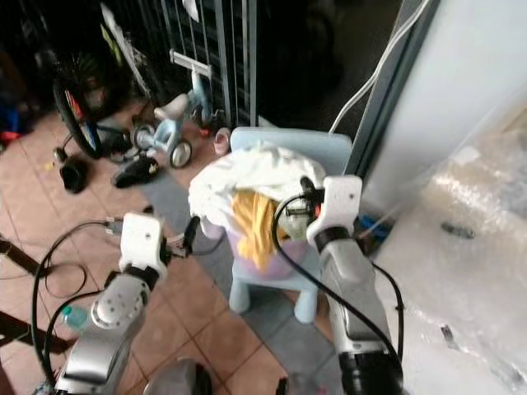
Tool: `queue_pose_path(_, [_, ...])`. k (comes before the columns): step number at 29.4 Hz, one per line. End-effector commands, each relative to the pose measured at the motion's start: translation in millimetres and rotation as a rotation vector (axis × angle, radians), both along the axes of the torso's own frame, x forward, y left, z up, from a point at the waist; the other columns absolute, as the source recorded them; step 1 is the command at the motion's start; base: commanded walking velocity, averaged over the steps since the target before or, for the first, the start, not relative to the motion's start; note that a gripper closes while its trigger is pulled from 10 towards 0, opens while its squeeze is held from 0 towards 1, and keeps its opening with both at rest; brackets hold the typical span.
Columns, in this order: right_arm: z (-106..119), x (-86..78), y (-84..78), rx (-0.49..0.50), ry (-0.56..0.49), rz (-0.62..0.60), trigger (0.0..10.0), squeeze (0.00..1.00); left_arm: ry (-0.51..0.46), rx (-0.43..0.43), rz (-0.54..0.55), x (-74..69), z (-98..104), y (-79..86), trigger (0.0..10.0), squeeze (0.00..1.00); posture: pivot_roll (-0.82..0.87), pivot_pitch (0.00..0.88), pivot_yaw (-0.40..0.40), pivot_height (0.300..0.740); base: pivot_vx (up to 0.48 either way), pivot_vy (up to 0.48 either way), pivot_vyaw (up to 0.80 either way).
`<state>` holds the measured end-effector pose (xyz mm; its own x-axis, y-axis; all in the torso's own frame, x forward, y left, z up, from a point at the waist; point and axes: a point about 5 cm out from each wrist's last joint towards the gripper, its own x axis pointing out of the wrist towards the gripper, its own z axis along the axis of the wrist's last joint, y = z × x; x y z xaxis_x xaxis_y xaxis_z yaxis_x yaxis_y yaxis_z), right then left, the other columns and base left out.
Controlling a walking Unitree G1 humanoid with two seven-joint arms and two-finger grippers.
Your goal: Clothes washing
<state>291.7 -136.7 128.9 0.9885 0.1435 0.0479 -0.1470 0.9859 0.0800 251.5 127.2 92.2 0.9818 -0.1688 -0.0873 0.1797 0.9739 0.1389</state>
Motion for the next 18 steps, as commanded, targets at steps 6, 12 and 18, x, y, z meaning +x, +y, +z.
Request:
queue_pose_path(6, [15, 12.4, -26.6, -0.08, -0.062, -0.215, 10.0, 0.0, -0.044, -0.02, -0.04, 6.6, 14, -2.5, 10.0, 0.0, -0.03, 0.007, 0.002, 0.74, 0.0, 0.0, -0.8])
queue_pose_path(12, [29, 20.2, -44.1, -0.171, -0.108, -0.352, 10.0, 0.0, -0.04, -0.033, -0.037, 8.1, 15, -1.8, 10.0, 0.0, -0.03, 0.01, 0.018, 0.74, 0.0, 0.0, -0.8])
queue_pose_path(18, [37, 23.5, -53.8, -0.198, -0.143, -0.4, 10.0, 0.0, -0.035, -0.042, -0.053, 7.8, 15, -6.5, 10.0, 0.0, -0.04, 0.013, 0.016, 0.74, 0.0, 0.0, -0.8])
